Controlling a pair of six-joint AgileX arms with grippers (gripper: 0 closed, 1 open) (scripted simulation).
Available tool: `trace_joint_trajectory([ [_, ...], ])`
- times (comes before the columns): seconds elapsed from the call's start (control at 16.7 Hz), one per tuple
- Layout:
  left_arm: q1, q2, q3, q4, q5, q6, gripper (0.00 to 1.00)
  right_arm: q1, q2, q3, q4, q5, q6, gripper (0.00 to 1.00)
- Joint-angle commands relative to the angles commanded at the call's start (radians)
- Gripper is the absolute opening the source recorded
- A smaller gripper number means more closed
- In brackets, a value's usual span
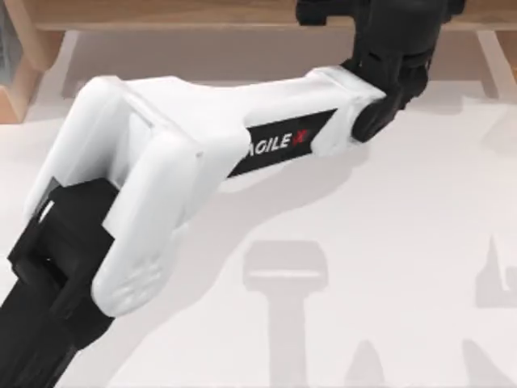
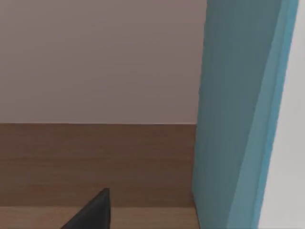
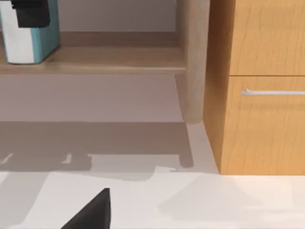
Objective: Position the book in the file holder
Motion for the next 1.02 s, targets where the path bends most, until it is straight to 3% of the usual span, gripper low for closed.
trace_joint_trajectory([
  [1.02, 0.021, 0.084, 0.148, -0.064, 0.022, -0.002, 1.00, 0.000, 0.000, 0.000, 0.000, 0.000, 0.000, 1.00],
])
